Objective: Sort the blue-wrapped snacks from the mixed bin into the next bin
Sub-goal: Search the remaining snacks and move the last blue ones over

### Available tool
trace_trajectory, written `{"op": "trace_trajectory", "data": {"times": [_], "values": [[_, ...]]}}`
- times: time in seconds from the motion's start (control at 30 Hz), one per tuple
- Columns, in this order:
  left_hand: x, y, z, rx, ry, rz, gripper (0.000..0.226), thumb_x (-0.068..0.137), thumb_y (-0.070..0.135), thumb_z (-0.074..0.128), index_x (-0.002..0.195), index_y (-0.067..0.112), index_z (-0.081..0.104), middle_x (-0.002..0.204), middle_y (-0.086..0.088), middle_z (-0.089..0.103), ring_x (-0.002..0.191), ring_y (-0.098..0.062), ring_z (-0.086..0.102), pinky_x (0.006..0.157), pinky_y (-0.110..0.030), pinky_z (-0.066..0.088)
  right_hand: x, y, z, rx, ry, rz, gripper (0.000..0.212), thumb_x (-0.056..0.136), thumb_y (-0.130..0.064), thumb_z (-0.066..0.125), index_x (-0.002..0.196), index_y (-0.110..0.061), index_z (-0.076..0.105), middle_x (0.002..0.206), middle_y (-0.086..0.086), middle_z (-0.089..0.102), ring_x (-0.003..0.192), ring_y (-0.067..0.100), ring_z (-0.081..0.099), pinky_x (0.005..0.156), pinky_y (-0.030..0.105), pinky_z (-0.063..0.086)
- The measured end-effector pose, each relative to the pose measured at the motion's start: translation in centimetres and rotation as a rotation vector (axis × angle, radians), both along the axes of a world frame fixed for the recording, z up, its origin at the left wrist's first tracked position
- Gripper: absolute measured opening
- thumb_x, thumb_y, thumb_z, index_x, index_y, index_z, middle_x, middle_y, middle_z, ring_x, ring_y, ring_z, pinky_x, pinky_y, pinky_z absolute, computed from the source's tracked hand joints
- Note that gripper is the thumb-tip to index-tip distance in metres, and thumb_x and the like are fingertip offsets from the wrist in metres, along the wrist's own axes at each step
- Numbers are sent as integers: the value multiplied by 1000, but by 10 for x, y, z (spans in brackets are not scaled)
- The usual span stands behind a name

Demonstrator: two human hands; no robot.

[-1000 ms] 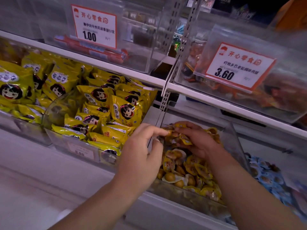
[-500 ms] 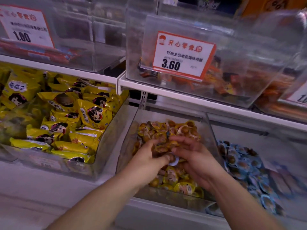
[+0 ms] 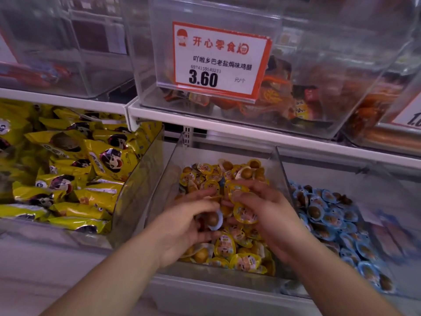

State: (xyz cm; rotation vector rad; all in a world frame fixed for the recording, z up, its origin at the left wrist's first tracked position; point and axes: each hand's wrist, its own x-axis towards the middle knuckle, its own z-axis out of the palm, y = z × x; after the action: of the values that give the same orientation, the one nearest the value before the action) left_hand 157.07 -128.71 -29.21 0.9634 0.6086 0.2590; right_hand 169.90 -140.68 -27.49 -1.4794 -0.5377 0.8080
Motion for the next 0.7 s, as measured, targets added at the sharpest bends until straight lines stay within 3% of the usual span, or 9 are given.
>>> {"op": "trace_trajectory", "data": {"times": [0.13, 0.23, 0.27, 0.33, 0.4, 0.43, 0.5, 0.57, 0.7], "values": [[-4, -3, -5, 451, 130, -33, 58, 85, -11, 65, 131, 24, 59, 110, -9, 71, 80, -23, 67, 53, -29, 50, 1, -3, 1, -107, -239, 7, 22, 94, -14, 63, 112, -25, 69, 87, 2, 78, 75, 8, 74, 53, 17, 51], [-14, 3, 2, 920, 266, -111, 71, 84, -1, 62, 129, 52, 48, 107, 20, 65, 89, -12, 68, 73, -30, 56, 5, -6, -1, -249, -611, -32, 26, 89, -20, 62, 111, -32, 67, 70, 0, 72, 46, 8, 56, 43, 22, 42], [-20, 3, 5, 1000, 295, -125, 72, 85, 4, 62, 130, 57, 44, 105, 23, 65, 90, -7, 68, 76, -26, 56, 4, -7, -3, -339, -734, -1, 27, 86, -24, 62, 111, -33, 67, 71, -3, 71, 52, 6, 58, 47, 22, 44], [-33, 0, 10, 1095, 310, -142, 70, 86, 12, 61, 134, 58, 40, 99, 23, 67, 78, -5, 67, 67, -23, 54, 2, -6, -8, -556, -986, 76, 33, 83, -33, 61, 115, -32, 68, 101, -7, 70, 92, 10, 62, 75, 28, 54], [-49, -5, 14, 1216, 254, -119, 65, 87, 14, 58, 131, 58, 43, 103, 25, 66, 66, -3, 63, 56, -15, 47, -2, -4, -10, -639, -1147, 81, 36, 85, -31, 61, 121, -27, 68, 121, -1, 61, 118, 21, 47, 98, 36, 46], [-55, -7, 17, 1271, 196, -66, 61, 88, 13, 57, 130, 56, 45, 107, 27, 64, 72, 0, 62, 60, -10, 44, -3, -3, -9, -607, -1191, 60, 37, 87, -28, 60, 122, -24, 68, 124, 1, 60, 121, 24, 45, 101, 37, 44], [-67, -6, 23, 1300, 81, 88, 54, 92, 14, 59, 127, 54, 50, 115, 32, 60, 95, 6, 60, 76, -4, 42, -3, 5, -6, -470, -1259, 18, 36, 86, -19, 60, 120, -20, 69, 120, 3, 63, 118, 25, 49, 99, 39, 46], [-74, 0, 24, 1256, 44, 243, 48, 92, 17, 64, 121, 54, 55, 111, 35, 57, 98, 9, 59, 74, -9, 46, -4, 22, -5, -408, -1277, 41, 34, 86, -16, 57, 117, -20, 69, 114, 3, 66, 112, 24, 55, 93, 37, 49], [-78, 14, 17, 1059, 70, 389, 41, 87, 18, 71, 108, 52, 62, 106, 32, 62, 87, 0, 64, 77, -32, 54, -4, 76, -8, -823, -1236, 455, 31, 95, -33, 51, 120, -18, 62, 114, 9, 66, 100, 27, 63, 74, 32, 51]]}}
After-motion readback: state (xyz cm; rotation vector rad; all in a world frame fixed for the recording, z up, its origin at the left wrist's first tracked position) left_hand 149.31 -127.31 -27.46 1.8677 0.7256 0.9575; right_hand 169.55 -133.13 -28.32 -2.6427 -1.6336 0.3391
